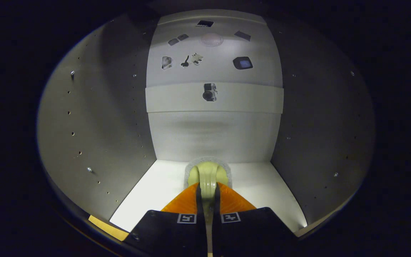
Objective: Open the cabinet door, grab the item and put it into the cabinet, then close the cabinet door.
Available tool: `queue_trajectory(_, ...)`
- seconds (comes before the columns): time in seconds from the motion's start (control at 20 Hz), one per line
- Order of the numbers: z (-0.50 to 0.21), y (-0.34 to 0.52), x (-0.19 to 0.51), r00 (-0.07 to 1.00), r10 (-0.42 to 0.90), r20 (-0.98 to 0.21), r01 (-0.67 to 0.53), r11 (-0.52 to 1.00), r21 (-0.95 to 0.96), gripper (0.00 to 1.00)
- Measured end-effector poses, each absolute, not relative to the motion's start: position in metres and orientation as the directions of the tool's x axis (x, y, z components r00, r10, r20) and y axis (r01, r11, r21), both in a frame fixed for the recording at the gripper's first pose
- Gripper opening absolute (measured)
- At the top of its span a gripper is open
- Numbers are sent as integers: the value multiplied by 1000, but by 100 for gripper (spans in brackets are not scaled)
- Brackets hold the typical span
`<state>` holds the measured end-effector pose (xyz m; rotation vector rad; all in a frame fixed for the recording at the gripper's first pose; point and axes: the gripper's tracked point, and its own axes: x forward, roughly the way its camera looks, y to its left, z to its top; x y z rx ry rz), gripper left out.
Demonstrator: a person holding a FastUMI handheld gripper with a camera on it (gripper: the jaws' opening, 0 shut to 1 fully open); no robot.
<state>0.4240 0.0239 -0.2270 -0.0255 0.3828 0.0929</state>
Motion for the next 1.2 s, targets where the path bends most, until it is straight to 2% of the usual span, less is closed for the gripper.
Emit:
queue_trajectory(0.35,-232,22,430,917,94,-387,-78,995,58,22)
queue_trajectory(0.45,-226,22,432,924,99,-369,-76,994,75,28)
queue_trajectory(0.55,-220,22,432,932,98,-349,-75,994,79,29)
queue_trajectory(0.6,-217,25,431,933,110,-343,-86,993,85,36)
queue_trajectory(0.7,-213,25,428,936,113,-334,-95,993,69,41)
queue_trajectory(1.2,-179,21,393,952,121,-280,-117,993,31,41)
